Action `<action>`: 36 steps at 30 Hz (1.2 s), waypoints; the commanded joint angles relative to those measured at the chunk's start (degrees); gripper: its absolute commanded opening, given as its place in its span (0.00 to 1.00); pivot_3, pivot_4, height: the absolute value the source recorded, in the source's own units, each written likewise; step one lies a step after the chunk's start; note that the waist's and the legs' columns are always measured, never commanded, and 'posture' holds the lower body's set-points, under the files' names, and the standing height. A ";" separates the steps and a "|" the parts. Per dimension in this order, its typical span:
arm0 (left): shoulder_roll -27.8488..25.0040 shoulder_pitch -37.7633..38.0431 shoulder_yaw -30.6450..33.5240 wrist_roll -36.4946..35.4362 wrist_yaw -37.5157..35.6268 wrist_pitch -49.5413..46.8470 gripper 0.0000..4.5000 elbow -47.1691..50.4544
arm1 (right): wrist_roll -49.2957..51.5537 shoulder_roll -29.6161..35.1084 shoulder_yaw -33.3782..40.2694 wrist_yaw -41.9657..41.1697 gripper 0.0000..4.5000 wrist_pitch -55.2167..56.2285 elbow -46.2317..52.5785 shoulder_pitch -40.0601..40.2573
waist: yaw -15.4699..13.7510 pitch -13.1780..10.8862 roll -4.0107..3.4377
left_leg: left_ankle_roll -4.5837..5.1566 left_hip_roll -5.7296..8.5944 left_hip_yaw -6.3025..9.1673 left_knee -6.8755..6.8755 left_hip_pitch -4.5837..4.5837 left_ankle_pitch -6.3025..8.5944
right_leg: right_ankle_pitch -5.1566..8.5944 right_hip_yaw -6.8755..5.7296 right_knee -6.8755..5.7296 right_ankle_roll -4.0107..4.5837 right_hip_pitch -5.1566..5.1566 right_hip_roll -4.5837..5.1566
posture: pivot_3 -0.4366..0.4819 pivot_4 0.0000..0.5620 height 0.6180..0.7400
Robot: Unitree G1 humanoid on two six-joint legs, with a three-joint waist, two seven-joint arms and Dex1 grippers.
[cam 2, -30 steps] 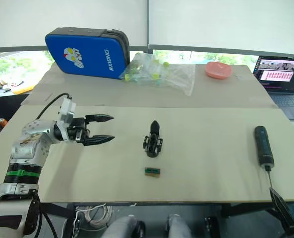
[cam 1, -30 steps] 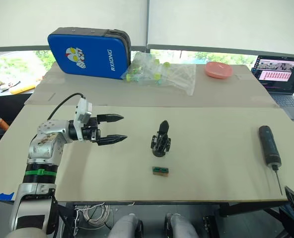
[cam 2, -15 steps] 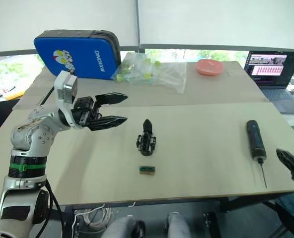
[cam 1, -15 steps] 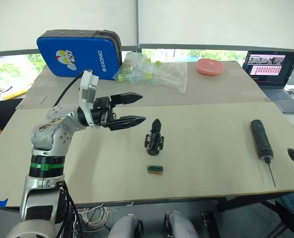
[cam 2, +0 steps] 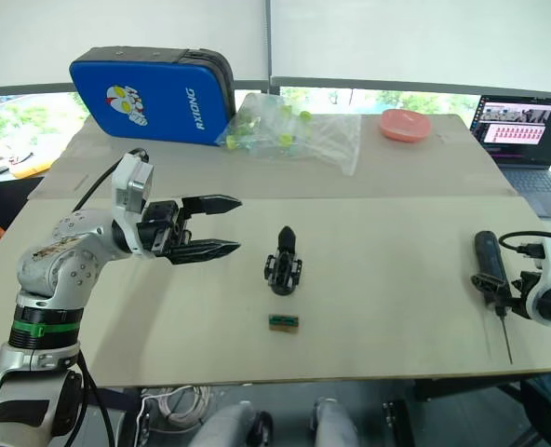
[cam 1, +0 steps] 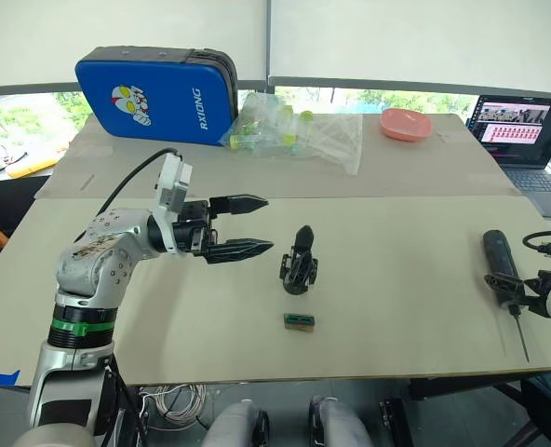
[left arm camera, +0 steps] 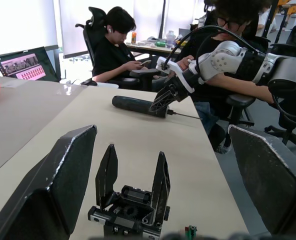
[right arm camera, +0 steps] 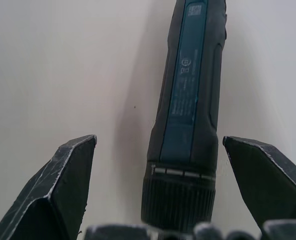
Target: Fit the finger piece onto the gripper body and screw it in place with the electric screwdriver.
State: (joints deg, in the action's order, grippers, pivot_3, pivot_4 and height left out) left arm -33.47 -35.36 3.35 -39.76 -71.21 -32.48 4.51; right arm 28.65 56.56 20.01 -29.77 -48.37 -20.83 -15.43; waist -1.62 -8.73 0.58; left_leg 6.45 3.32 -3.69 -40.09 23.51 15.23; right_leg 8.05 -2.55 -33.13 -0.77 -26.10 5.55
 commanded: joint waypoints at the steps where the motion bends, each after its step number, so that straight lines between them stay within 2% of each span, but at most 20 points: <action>1: -0.41 -0.26 0.82 -0.96 0.58 0.25 0.99 2.49 | -2.36 -0.39 0.23 -0.84 1.00 2.34 -4.35 -1.93 | -0.12 0.00 0.00 | 0.00 0.03 0.00 0.00 0.00 0.00 | 0.00 0.00 0.01 -0.01 0.00 0.02 | 0.48 0.27 1.00; 6: -0.43 -0.88 0.58 -0.96 0.54 0.32 0.99 1.94 | -6.28 -0.85 -2.16 -3.21 1.00 6.30 -9.96 -3.11 | 0.03 0.00 0.00 | -0.04 0.03 0.00 0.02 -0.02 -0.02 | -0.01 0.00 -0.01 -0.01 -0.01 0.03 | 0.48 0.27 1.00; 8: -0.40 -1.24 0.51 -0.90 0.44 0.40 1.00 1.73 | -6.65 -1.23 -1.83 -4.30 0.88 7.60 -11.24 -3.38 | 0.18 0.00 0.00 | -0.08 0.02 0.00 0.01 -0.06 -0.04 | -0.03 0.01 -0.02 0.00 0.01 0.01 | 0.48 0.27 1.00; 14: -0.56 -1.79 0.78 -0.80 0.13 0.56 1.00 0.74 | -7.14 -1.07 0.36 -6.81 0.44 13.13 -9.47 -0.80 | 0.28 0.00 -0.01 | -0.19 0.01 0.00 0.01 -0.11 -0.11 | -0.14 0.05 -0.05 0.04 0.03 -0.01 | 0.48 0.27 1.00; 17: -0.28 -0.94 1.30 -1.03 1.04 0.30 1.00 0.62 | -5.89 -1.20 4.18 -9.02 0.44 17.69 -3.16 3.88 | 0.06 0.01 -0.04 | -0.21 -0.01 0.00 0.03 -0.12 -0.12 | -0.14 0.03 -0.09 0.03 0.03 -0.02 | 0.48 0.27 1.00; 21: 0.42 -0.08 0.70 -0.19 1.62 1.21 1.00 0.42 | -4.44 -0.66 8.50 -9.18 0.44 15.70 7.46 8.92 | 0.21 -0.01 -0.26 | -0.21 0.00 0.00 0.07 -0.10 -0.12 | -0.14 0.05 -0.09 0.02 -0.02 -0.01 | 0.48 0.27 1.00; 25: -0.46 0.37 1.26 1.65 0.07 4.30 1.00 -2.72 | -1.75 -1.57 12.15 -3.53 0.44 2.86 26.35 12.01 | 0.71 0.00 -0.33 | -0.29 -0.04 0.00 0.05 -0.14 -0.15 | -0.20 0.09 -0.13 0.03 -0.04 -0.03 | 0.48 0.27 1.00; 28: -1.08 0.39 0.97 3.06 -1.33 6.65 1.00 -4.92 | 0.32 -3.57 12.71 0.82 0.44 -6.74 36.05 12.04 | 0.70 0.00 -0.32 | -0.37 -0.14 0.00 0.09 -0.17 -0.21 | -0.26 0.06 -0.19 0.13 -0.07 -0.08 | 0.48 0.27 1.00; 31: -0.99 0.74 0.25 4.65 -1.82 8.67 1.00 -6.49 | -0.38 -5.76 10.40 4.21 0.44 -10.45 39.24 11.25 | 0.41 -0.03 -0.27 | -0.26 -0.19 0.04 0.11 -0.21 -0.12 | -0.27 0.02 -0.21 0.16 -0.06 -0.14 | 0.48 0.27 1.00; 36: -0.90 2.30 -1.14 7.86 -2.45 11.66 1.00 -8.11 | -4.03 -8.98 5.56 6.77 0.44 -7.60 35.46 9.62 | -0.18 -0.02 -0.28 | -0.28 -0.08 0.00 0.04 -0.16 -0.20 | -0.30 0.06 -0.19 0.28 -0.05 -0.07 | 0.48 0.27 1.00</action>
State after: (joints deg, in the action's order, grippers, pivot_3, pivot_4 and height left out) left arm -34.05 -32.73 1.85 -32.43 -73.30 -22.30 -3.68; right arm 26.01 47.07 24.69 -24.42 -58.34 14.47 -4.02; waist -1.80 -8.75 0.30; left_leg 6.12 3.25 -3.69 -40.07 23.41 14.97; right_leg 7.75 -2.50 -33.30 -0.48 -26.17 5.49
